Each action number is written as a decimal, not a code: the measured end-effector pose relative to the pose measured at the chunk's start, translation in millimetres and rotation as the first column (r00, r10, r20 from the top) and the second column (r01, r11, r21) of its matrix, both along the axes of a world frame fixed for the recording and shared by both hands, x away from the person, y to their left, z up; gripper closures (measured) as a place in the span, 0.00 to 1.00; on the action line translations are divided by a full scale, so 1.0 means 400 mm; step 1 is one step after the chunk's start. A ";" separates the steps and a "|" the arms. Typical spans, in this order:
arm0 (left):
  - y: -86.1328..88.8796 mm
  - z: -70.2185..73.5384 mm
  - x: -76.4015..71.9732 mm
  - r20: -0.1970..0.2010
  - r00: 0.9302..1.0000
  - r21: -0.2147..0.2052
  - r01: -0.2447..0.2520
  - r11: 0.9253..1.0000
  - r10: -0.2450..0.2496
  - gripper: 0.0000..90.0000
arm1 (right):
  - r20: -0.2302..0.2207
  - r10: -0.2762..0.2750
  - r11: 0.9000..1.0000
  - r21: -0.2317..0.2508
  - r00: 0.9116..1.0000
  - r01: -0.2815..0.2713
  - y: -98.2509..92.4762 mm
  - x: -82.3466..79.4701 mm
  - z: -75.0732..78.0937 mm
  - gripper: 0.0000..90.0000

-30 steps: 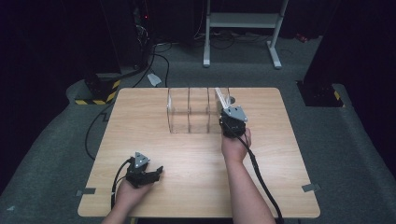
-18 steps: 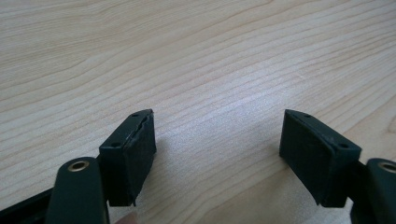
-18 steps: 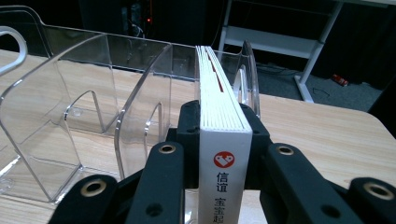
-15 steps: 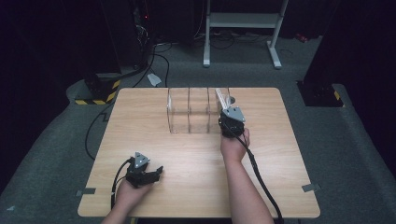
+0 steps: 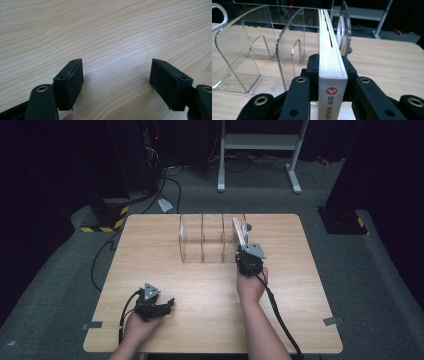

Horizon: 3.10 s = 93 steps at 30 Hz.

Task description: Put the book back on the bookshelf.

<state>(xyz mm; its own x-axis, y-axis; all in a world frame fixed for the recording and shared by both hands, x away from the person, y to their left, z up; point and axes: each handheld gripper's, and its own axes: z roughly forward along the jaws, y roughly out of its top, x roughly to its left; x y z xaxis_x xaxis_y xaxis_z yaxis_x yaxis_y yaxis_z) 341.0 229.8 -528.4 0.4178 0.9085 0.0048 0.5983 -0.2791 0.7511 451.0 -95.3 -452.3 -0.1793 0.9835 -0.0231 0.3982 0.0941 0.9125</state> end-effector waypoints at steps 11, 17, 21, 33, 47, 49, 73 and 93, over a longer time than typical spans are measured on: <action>0.000 0.000 0.000 0.000 1.000 0.001 -0.001 1.000 0.001 0.30 | -0.028 -0.012 1.000 0.017 1.000 0.013 -0.014 -0.014 -0.022 0.82; 0.000 0.000 0.000 0.000 1.000 0.001 -0.001 1.000 0.001 0.30 | -0.027 0.002 0.999 0.041 1.000 -0.001 -0.017 -0.010 -0.017 0.78; 0.000 0.000 0.000 -0.001 1.000 0.001 0.000 1.000 0.000 0.30 | -0.022 -0.005 1.000 0.013 1.000 0.006 -0.008 -0.007 -0.013 0.84; 0.001 0.000 0.000 0.000 1.000 0.000 0.002 1.000 -0.002 0.30 | 0.023 -0.066 0.998 -0.023 0.998 0.067 0.023 0.033 -0.002 0.84; 0.001 0.000 0.000 0.001 1.000 0.000 0.005 1.000 -0.005 0.31 | 0.005 -0.094 0.995 0.023 0.996 0.094 0.018 0.024 -0.019 0.80; 0.001 0.000 0.000 0.001 1.000 0.000 0.005 1.000 -0.005 0.31 | 0.001 -0.086 0.996 0.022 0.996 0.086 0.017 0.023 -0.017 0.77; 0.000 0.000 -0.002 0.002 1.000 0.001 0.005 1.000 -0.005 0.31 | -0.049 0.131 0.988 0.084 0.990 -0.127 -0.055 -0.092 -0.026 0.62; 0.000 0.000 -0.002 0.001 1.000 0.001 0.006 1.000 -0.006 0.31 | -0.100 0.105 0.990 0.102 0.989 -0.095 -0.067 -0.069 -0.075 0.81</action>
<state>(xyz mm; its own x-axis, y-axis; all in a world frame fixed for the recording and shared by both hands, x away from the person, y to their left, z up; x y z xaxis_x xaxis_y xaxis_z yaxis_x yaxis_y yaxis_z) 340.0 229.9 -528.3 0.4229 0.9061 0.0062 0.5957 -0.2832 0.7516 423.6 -122.1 -482.2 -0.2732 0.9572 0.0951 0.4850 0.0517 0.8730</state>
